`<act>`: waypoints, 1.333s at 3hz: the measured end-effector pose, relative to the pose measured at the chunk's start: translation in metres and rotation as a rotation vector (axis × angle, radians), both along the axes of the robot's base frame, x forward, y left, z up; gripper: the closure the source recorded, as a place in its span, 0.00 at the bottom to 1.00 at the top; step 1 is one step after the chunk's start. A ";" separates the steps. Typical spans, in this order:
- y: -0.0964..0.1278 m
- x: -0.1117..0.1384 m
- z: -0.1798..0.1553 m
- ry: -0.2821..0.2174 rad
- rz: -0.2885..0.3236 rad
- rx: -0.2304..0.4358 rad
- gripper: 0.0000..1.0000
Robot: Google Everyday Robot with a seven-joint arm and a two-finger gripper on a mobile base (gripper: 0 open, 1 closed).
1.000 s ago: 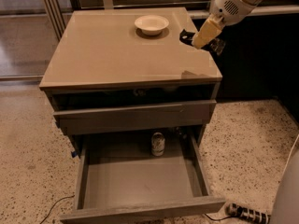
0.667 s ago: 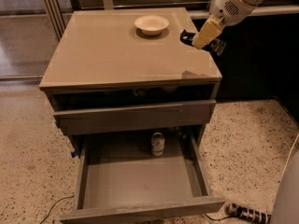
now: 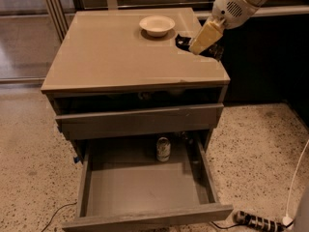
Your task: Place rxbar chocolate into middle drawer
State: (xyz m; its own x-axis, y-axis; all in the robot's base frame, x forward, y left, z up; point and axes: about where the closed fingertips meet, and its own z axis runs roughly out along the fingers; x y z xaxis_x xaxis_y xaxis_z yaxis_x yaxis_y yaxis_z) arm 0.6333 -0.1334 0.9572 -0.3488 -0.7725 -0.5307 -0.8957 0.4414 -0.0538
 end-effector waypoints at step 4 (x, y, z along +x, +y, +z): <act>0.005 -0.093 -0.057 0.086 0.078 0.000 1.00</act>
Offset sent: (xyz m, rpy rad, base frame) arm -0.1031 0.0027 -0.0112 0.0313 0.0504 0.0900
